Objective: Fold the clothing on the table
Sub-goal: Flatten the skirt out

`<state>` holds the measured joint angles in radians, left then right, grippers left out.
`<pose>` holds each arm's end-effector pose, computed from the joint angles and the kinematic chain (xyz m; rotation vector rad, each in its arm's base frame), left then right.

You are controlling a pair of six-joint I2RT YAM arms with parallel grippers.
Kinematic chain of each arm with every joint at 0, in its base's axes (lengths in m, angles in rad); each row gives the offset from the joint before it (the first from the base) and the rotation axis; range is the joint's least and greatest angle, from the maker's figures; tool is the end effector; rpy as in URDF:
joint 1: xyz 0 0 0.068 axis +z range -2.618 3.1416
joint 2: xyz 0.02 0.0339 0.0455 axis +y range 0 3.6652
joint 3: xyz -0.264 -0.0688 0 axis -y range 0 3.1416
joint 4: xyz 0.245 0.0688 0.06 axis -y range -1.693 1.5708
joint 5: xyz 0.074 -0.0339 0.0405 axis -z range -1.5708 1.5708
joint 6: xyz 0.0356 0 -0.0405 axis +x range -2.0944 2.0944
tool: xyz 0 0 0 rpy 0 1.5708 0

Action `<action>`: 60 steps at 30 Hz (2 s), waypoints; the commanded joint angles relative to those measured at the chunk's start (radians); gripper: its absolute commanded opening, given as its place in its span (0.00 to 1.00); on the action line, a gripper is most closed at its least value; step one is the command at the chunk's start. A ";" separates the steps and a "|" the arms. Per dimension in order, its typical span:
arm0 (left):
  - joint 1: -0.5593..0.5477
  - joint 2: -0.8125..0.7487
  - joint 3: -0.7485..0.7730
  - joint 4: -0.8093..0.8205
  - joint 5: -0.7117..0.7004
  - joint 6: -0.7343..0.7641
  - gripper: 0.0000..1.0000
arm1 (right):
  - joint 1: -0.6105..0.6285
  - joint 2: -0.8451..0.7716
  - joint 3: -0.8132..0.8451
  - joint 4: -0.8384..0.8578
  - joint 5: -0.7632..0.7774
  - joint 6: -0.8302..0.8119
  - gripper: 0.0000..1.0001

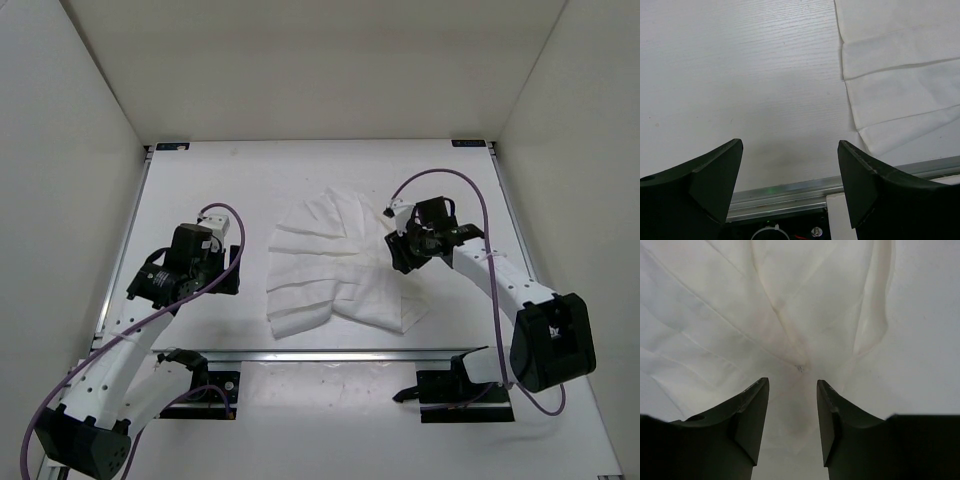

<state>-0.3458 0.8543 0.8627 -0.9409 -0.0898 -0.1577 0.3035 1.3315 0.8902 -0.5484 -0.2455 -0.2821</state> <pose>0.1482 -0.0500 0.2867 0.1978 2.4927 -0.0970 0.2495 0.0872 0.2289 -0.8247 2.4102 0.3222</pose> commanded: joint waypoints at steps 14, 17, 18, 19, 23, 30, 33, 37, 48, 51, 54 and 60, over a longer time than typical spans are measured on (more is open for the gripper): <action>0.001 -0.044 -0.005 0.019 -0.022 -0.008 0.87 | 0.032 0.136 -0.027 0.162 -0.152 -0.163 0.44; 0.005 -0.046 -0.002 0.016 -0.022 -0.006 0.88 | 0.032 0.166 -0.020 0.157 -0.172 -0.167 0.44; 0.001 -0.044 -0.004 0.019 -0.024 -0.011 0.88 | 0.034 0.179 -0.014 0.151 -0.181 -0.167 0.44; 0.010 -0.047 -0.007 0.017 -0.025 -0.009 0.88 | 0.036 0.199 -0.004 0.145 -0.198 -0.169 0.44; 0.005 -0.054 -0.002 0.014 -0.025 -0.009 0.87 | 0.065 0.238 0.030 0.105 -0.231 -0.170 0.29; 0.007 -0.075 -0.005 0.022 -0.040 -0.017 0.60 | 0.249 0.297 0.269 0.177 -0.316 0.105 0.00; 0.008 -0.095 -0.007 0.019 -0.077 -0.040 0.52 | 0.299 0.357 0.580 0.197 -0.380 0.323 0.00; 0.053 -0.115 -0.008 0.011 -0.123 -0.063 0.38 | 0.258 0.345 0.898 0.250 -0.380 0.543 0.00; 0.062 -0.101 -0.002 0.022 -0.084 -0.034 0.34 | -0.035 -0.138 0.028 0.409 -0.344 0.933 0.00; 0.056 -0.072 0.012 0.024 -0.050 -0.023 0.30 | -0.011 -0.181 -0.144 0.370 -0.288 0.946 0.00; 0.059 -0.020 0.067 0.060 0.123 -0.060 0.35 | 0.009 -0.206 -0.296 0.395 -0.234 0.984 0.00; -0.019 0.107 -0.068 0.269 0.306 -0.285 0.64 | -0.038 -0.201 -0.336 0.380 -0.225 0.945 0.00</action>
<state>-0.3408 0.9157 0.8585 -0.7975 0.0677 -0.3099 0.2935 1.1667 0.5323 -0.2367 -0.4896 0.6731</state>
